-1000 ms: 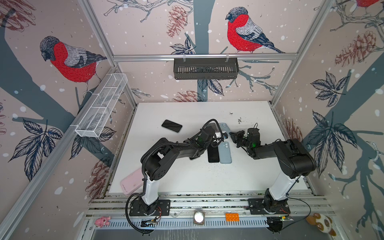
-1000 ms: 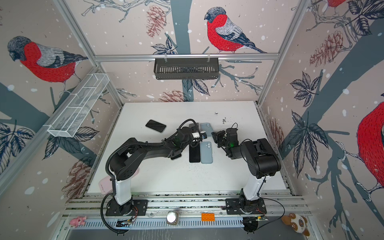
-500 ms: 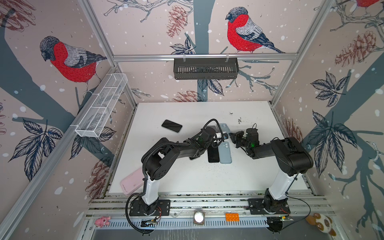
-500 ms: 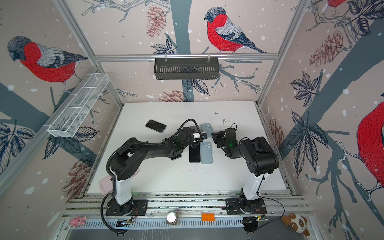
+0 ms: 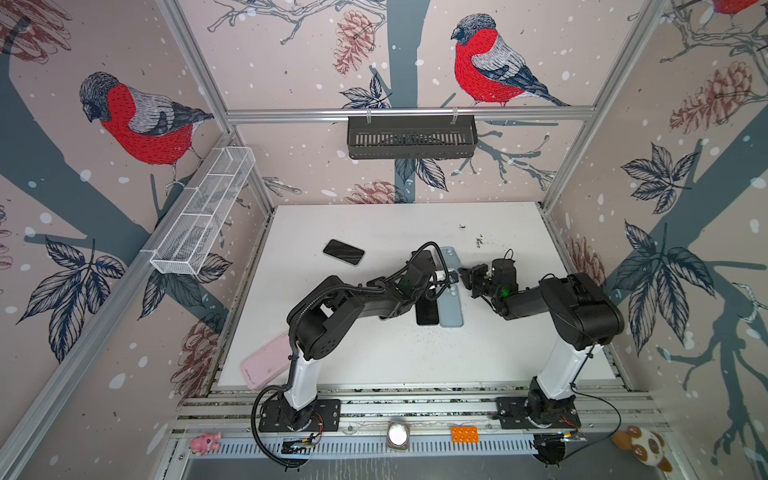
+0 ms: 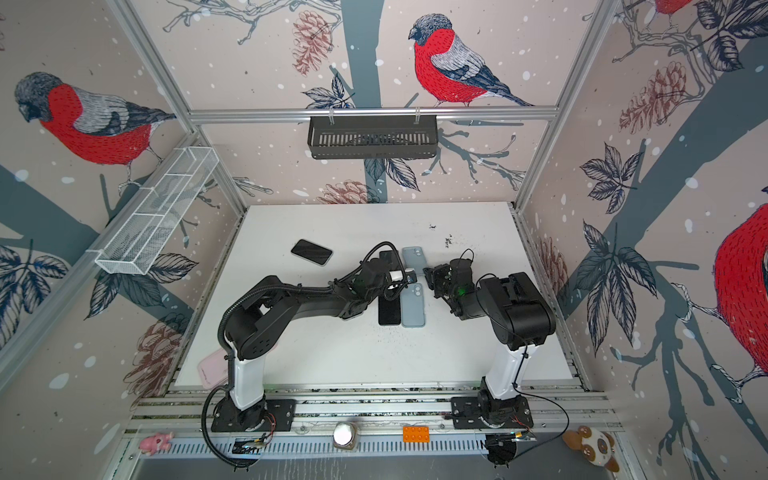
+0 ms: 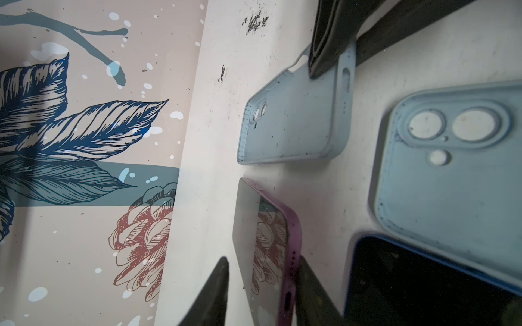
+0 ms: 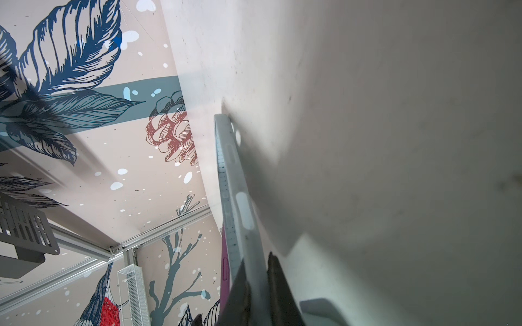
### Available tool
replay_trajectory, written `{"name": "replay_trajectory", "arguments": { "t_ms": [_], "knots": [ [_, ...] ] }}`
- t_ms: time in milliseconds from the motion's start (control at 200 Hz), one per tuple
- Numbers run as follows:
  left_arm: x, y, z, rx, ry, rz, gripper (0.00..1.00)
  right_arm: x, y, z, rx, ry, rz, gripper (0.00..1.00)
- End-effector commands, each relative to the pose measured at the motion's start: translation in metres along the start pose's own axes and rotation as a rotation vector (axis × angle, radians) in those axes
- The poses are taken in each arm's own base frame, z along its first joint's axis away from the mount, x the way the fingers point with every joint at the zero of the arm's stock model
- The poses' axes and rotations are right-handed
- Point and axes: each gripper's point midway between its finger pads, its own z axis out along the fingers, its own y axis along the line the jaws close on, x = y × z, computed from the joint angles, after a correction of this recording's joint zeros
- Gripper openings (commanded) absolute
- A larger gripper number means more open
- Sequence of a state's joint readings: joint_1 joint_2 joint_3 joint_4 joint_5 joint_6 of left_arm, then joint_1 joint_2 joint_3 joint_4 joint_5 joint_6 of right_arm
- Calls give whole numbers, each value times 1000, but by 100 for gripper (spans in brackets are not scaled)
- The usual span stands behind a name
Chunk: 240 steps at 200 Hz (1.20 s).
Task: Take the phone out of the phone case
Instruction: Place the phone at the top-center of the table.
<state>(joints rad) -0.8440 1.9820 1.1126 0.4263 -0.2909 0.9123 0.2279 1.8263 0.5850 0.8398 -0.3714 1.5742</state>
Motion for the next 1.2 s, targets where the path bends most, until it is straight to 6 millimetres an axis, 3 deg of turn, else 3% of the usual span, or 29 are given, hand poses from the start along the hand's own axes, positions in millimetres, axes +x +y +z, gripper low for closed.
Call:
{"name": "replay_trajectory", "arguments": {
  "t_ms": [0, 165, 215, 240, 310, 395, 535, 670, 725, 921, 1041, 1196],
  "knots": [
    [-12, 8, -3, -23, -29, -26, 46, 1, 4, 1, -17, 7, -3, 19],
    [-14, 13, -7, -35, -31, -50, 54, 2, 2, 3, -11, 8, -5, 23],
    [-14, 14, -9, -38, -30, -58, 59, 2, 2, 4, -9, 5, -6, 23],
    [-15, 15, -11, -40, -32, -64, 67, 1, 2, 4, -7, 4, -7, 23],
    [-16, 19, -14, -51, -33, -71, 69, 1, 0, 5, 0, 4, -6, 24],
    [-20, 35, -21, -96, -39, -98, 70, 1, 0, 6, 1, 3, -10, 24],
    [-35, 73, -40, -181, -77, -205, 92, 0, -3, 9, 25, -1, -26, 26],
    [-45, 105, -61, -233, -99, -352, 94, -1, -6, 14, 40, 1, -43, 34],
    [-46, 117, -71, -257, -106, -409, 99, -1, -9, 16, 53, 6, -51, 41],
    [-50, 149, -108, -294, -139, -586, 99, 5, -8, 16, 63, 47, -109, 66],
    [-53, 160, -129, -288, -150, -662, 99, 7, -4, 14, 111, 81, -208, 77],
    [-47, 170, -157, -309, -138, -752, 99, 11, -10, -1, 178, 152, -327, 82]
  ]
}}
